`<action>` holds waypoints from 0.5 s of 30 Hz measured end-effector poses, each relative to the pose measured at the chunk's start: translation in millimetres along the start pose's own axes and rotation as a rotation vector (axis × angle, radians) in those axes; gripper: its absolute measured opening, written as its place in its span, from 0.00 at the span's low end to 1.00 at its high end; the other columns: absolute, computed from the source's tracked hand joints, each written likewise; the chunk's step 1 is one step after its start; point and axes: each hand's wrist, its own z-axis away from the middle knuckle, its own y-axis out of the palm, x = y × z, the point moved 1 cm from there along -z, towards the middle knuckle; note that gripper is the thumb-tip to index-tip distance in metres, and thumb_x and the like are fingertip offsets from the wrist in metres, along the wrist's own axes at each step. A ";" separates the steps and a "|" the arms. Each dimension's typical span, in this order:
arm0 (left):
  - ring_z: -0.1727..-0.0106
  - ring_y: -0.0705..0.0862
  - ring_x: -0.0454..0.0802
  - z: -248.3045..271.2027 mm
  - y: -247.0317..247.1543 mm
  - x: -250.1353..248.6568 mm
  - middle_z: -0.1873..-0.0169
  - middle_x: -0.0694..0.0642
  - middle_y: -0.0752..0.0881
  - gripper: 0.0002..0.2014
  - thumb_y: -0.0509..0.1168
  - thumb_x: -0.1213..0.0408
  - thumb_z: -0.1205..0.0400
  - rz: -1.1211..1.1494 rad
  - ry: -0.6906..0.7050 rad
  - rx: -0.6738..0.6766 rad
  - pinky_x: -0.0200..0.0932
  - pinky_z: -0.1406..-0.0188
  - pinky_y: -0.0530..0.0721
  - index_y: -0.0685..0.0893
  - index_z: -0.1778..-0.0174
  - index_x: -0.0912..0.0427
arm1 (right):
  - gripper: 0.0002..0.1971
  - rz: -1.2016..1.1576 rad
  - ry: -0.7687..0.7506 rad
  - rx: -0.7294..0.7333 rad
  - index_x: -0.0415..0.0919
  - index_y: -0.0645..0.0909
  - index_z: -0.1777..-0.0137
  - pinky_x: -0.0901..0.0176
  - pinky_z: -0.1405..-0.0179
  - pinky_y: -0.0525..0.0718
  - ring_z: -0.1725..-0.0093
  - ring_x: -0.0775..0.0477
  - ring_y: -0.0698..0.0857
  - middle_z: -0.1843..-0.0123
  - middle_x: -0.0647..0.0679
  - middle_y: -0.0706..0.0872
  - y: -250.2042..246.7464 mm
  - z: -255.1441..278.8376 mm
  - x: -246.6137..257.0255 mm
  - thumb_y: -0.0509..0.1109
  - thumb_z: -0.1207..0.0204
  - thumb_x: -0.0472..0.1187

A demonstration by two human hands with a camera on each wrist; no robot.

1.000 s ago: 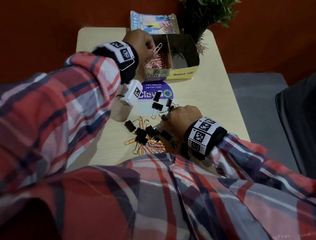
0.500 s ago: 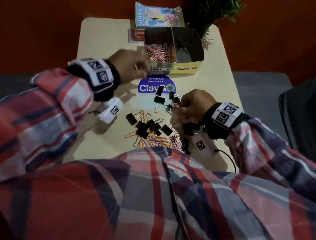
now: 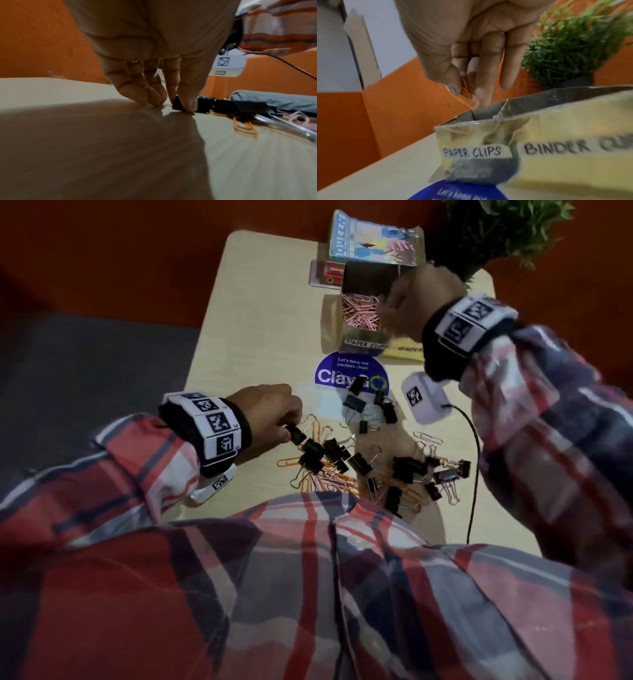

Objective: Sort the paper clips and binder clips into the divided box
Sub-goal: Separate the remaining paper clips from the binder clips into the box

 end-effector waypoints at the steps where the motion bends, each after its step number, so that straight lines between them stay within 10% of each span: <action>1: 0.53 0.77 0.50 1.1 -0.1 1.5 0.55 0.47 0.76 0.07 0.69 0.60 0.23 -0.002 -0.008 -0.012 0.43 0.58 0.73 0.81 0.51 0.50 | 0.11 0.075 -0.011 -0.014 0.41 0.86 0.50 0.53 0.51 0.86 0.54 0.38 0.87 0.52 0.40 0.89 -0.1 -9.3 7.0 0.64 0.24 0.43; 4: 0.55 0.76 0.50 6.3 -0.2 10.6 0.57 0.46 0.74 0.06 0.68 0.61 0.24 0.003 -0.058 -0.042 0.42 0.60 0.69 0.79 0.54 0.49 | 0.14 0.250 -0.043 -0.026 0.35 0.82 0.44 0.44 0.43 0.81 0.48 0.32 0.85 0.48 0.34 0.86 6.8 -30.6 22.7 0.62 0.21 0.43; 9: 0.53 0.77 0.48 17.0 -3.4 29.9 0.51 0.45 0.73 0.14 0.71 0.57 0.25 0.035 -0.154 -0.173 0.41 0.58 0.72 0.76 0.46 0.47 | 0.11 0.402 -0.138 0.092 0.33 0.83 0.46 0.50 0.57 0.78 0.47 0.32 0.86 0.47 0.33 0.86 31.9 -47.2 26.2 0.62 0.22 0.37; 15: 0.48 0.79 0.47 21.4 8.5 -12.9 0.42 0.45 0.74 0.29 0.72 0.45 0.28 -0.039 0.174 0.003 0.41 0.54 0.77 0.73 0.33 0.46 | 0.13 0.319 -0.139 0.035 0.42 0.86 0.51 0.51 0.57 0.78 0.57 0.35 0.82 0.51 0.37 0.87 19.3 -19.3 19.9 0.62 0.24 0.45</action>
